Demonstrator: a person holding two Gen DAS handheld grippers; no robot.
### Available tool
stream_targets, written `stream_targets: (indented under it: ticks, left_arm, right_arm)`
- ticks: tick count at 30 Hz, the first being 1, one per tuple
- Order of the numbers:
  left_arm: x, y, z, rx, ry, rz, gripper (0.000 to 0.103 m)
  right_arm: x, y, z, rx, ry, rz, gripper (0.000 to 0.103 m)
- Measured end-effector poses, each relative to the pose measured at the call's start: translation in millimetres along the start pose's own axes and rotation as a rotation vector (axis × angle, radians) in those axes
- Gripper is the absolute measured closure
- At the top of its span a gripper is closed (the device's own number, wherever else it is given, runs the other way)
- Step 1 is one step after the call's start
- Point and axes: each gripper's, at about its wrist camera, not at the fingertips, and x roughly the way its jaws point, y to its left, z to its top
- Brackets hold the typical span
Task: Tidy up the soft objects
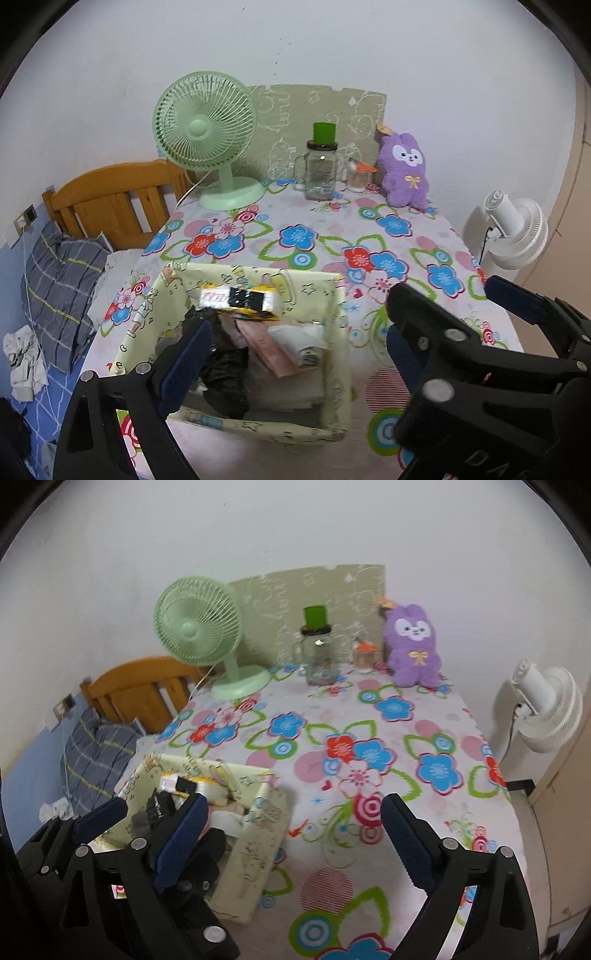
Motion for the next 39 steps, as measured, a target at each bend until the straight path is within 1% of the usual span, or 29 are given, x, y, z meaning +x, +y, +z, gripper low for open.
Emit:
stream_targets:
  ticks: [11, 17, 20, 21, 24, 27, 31, 39]
  left_arm:
    - [-30, -30, 2, 0.048, -0.058, 0.003, 0.005]
    - [-49, -42, 1, 0.074, -0.093, 0.003, 0.004]
    - [-61, -47, 0, 0.085, -0.112, -0.002, 0.003]
    - [-66, -48, 0, 0.088, -0.121, -0.002, 0.001]
    - [-77, -52, -1, 0.098, -0.149, 0.003, 0.0]
    - [-89, -54, -3, 0.104, -0.176, -0.001, 0.0]
    - [-99, -52, -7, 0.098, -0.192, -0.002, 0.0]
    - [-117, -44, -16, 0.086, -0.233, 0.012, 0.0]
  right_arm:
    - [-51, -37, -4, 0.02, -0.095, -0.085, 0.006]
    - [-80, -48, -9, 0.013, -0.159, -0.136, 0.006]
    - [-94, -53, -11, 0.023, -0.179, -0.142, 0.006]
    - [-98, -55, -12, 0.026, -0.186, -0.145, 0.005]
    - [-113, -58, -15, 0.031, -0.217, -0.163, 0.003]
    - [-127, -59, -18, 0.031, -0.242, -0.173, 0.002]
    - [-141, -58, -23, 0.025, -0.268, -0.191, 0.002]
    - [-158, -54, -32, 0.032, -0.302, -0.19, 0.0]
